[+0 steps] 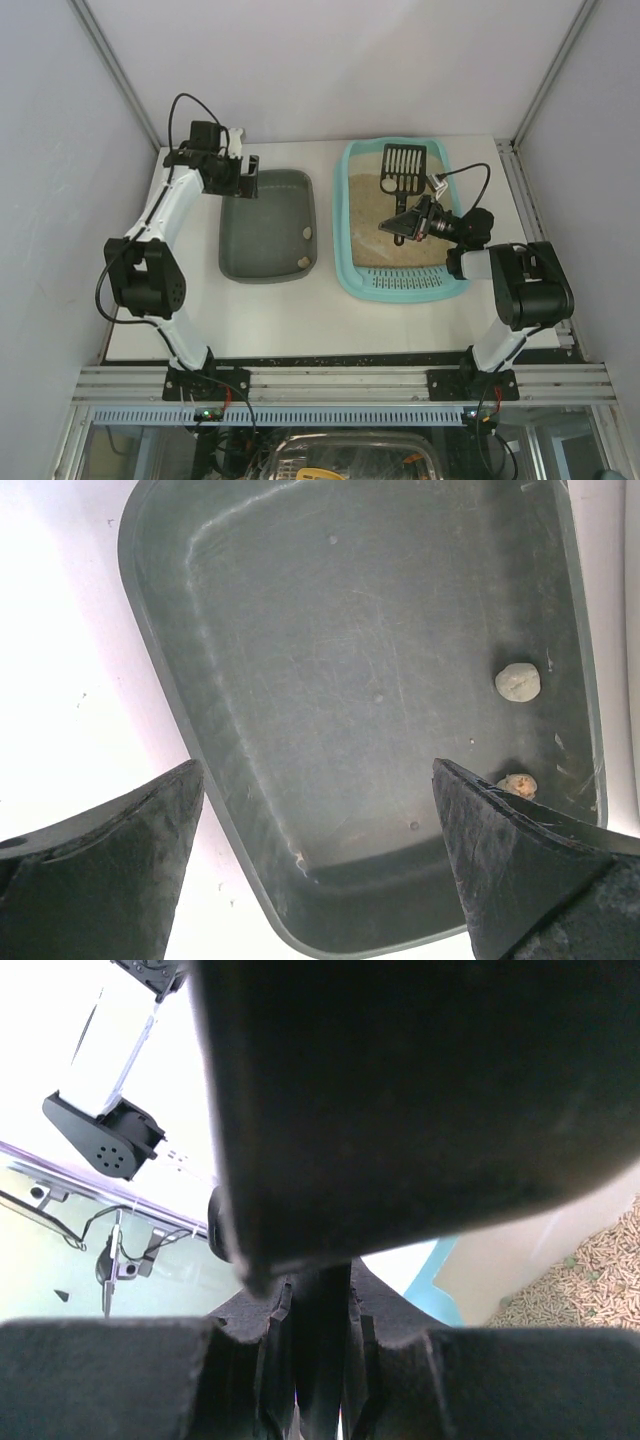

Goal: Clean the litter box

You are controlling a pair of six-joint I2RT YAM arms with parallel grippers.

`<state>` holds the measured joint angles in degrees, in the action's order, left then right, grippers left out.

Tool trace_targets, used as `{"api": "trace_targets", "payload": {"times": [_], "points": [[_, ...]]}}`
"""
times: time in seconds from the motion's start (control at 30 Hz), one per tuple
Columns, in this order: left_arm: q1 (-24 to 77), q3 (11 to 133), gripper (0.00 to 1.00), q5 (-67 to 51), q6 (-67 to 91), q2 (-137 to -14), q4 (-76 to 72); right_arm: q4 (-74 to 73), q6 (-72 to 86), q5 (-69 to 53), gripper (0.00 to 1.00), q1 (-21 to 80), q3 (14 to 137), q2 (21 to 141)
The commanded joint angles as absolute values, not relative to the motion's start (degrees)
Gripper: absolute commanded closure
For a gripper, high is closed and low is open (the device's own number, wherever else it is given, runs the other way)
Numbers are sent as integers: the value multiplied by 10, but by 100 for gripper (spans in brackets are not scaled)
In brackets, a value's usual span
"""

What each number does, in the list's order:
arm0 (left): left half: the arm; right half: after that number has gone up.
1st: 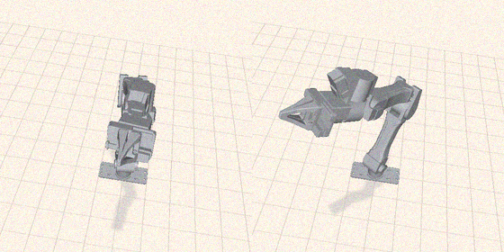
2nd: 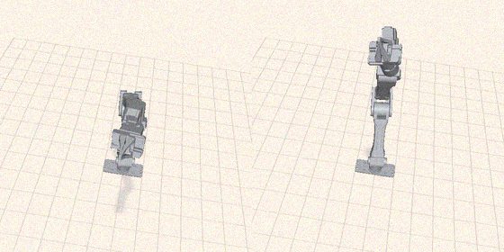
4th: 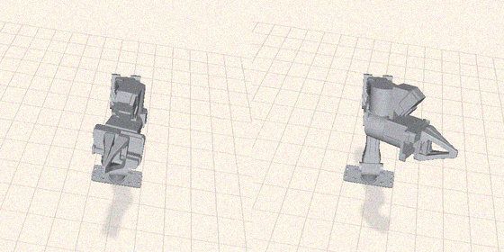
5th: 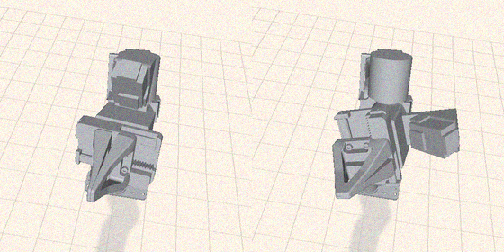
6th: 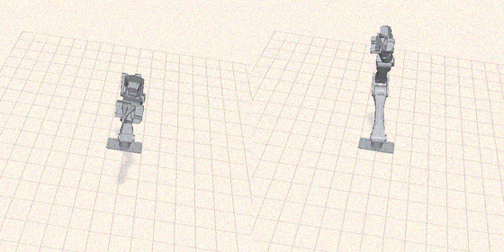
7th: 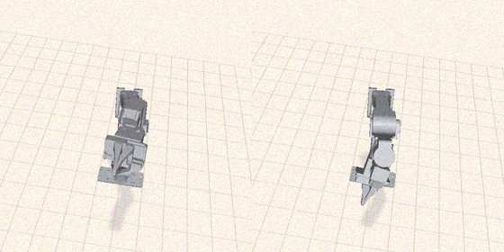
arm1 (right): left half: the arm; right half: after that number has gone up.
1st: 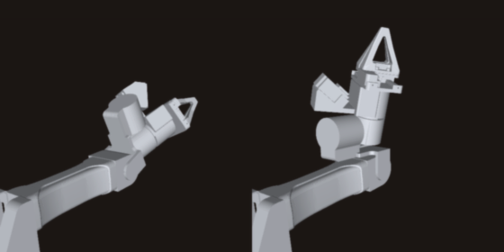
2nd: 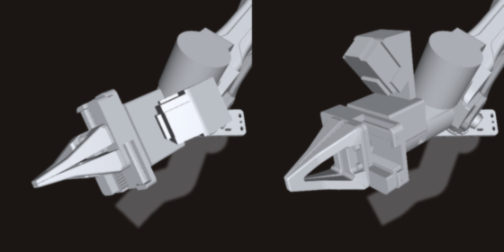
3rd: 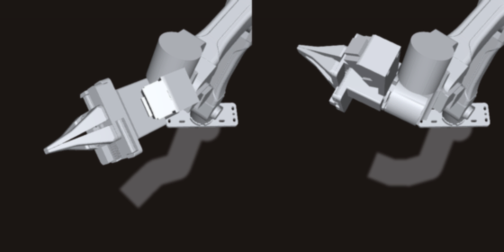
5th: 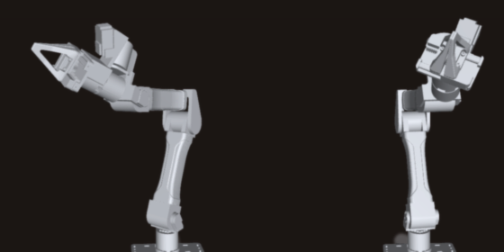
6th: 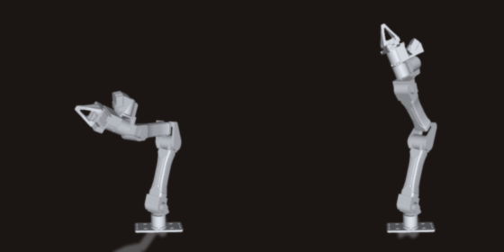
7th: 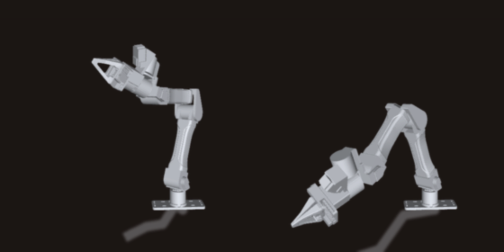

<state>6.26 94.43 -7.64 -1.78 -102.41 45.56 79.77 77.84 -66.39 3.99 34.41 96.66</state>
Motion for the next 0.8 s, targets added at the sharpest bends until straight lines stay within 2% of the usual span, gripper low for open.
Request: {"api": "trace_targets", "payload": {"times": [0.0,0.13,0.27,0.37,0.53,0.57,0.63,0.73,0.77], "points": [[67,928,0,-73,-32,-981,446,838,787,-656,100,37,354,964],[69,923,0,-69,-32,-979,446,786,810,-654,100,53,374,966],[75,917,0,-60,-37,-974,443,855,975,-636,100,41,390,1034],[76,913,0,-54,-37,-974,443,857,1054,-691,100,61,430,1065],[69,927,0,-70,-29,-980,456,831,1068,-701,100,95,437,1034],[62,944,0,-97,-33,-986,474,787,1038,-702,100,99,437,1016],[49,989,0,-152,-46,-1006,520,605,912,-712,100,106,452,969],[22,1070,0,-246,-56,-1040,584,172,616,-709,100,124,539,910],[12,1081,0,-275,-55,-1047,592,72,547,-705,100,133,569,902]]}}
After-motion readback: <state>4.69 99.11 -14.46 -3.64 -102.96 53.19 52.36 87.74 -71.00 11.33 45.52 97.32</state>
